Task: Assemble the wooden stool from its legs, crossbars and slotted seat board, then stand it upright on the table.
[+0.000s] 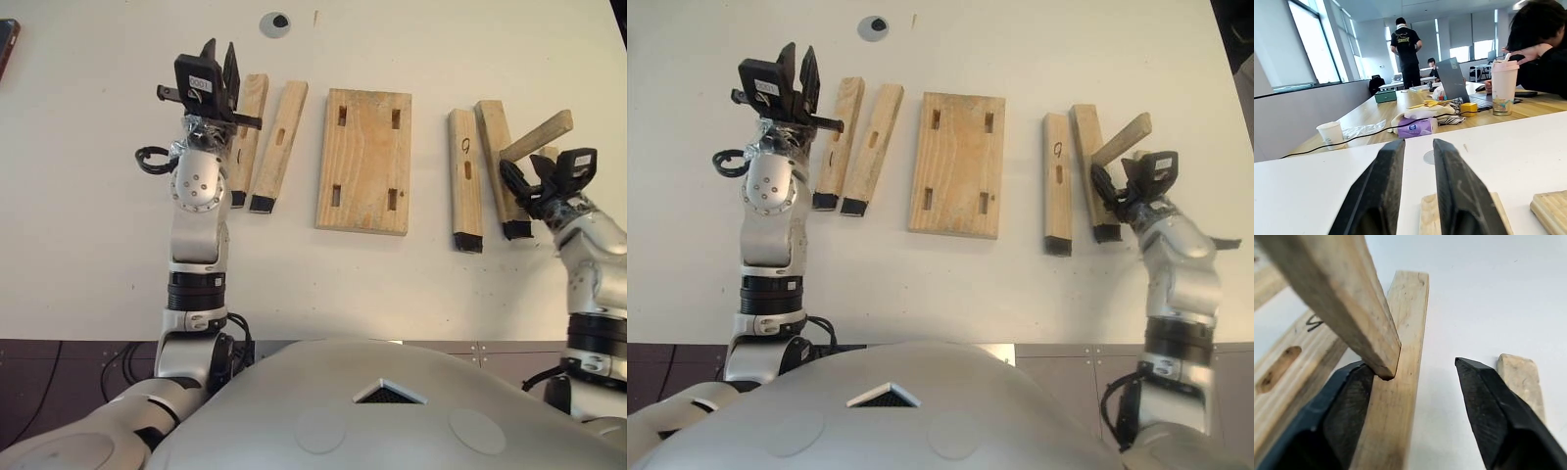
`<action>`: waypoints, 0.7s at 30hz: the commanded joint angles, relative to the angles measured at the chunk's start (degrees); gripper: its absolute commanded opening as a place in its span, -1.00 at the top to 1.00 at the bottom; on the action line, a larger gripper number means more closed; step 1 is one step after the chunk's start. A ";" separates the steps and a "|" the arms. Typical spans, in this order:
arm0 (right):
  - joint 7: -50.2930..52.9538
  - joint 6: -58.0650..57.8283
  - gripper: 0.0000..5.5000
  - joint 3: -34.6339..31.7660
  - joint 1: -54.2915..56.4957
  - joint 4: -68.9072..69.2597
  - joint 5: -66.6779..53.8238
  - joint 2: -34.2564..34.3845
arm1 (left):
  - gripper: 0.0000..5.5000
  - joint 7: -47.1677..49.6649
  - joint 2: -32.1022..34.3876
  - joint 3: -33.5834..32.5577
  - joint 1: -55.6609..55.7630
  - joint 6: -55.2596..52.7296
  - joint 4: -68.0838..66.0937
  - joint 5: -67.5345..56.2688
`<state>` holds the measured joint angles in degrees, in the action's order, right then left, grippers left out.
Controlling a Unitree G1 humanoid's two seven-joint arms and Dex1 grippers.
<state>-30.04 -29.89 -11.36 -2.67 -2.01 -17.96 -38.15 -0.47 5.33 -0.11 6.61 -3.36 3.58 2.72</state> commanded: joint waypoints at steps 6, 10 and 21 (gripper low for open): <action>-3.49 -23.79 -0.16 1.39 0.57 14.11 -4.51 -5.44 | 0.63 3.49 -1.32 -0.92 0.82 3.53 -2.58 1.55; -2.69 -24.29 -0.16 1.45 -3.25 15.17 -3.66 -4.83 | 0.63 4.05 -1.46 -1.06 0.94 4.13 -3.24 1.73; -2.93 -12.83 -0.16 -1.99 -5.18 11.60 -0.88 -5.49 | 0.63 4.33 -2.28 -0.42 -0.58 4.22 -2.29 1.96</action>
<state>-32.15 -42.51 -13.28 -7.73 9.68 -18.93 -43.24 3.45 3.59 -1.06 6.45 0.61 0.98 3.98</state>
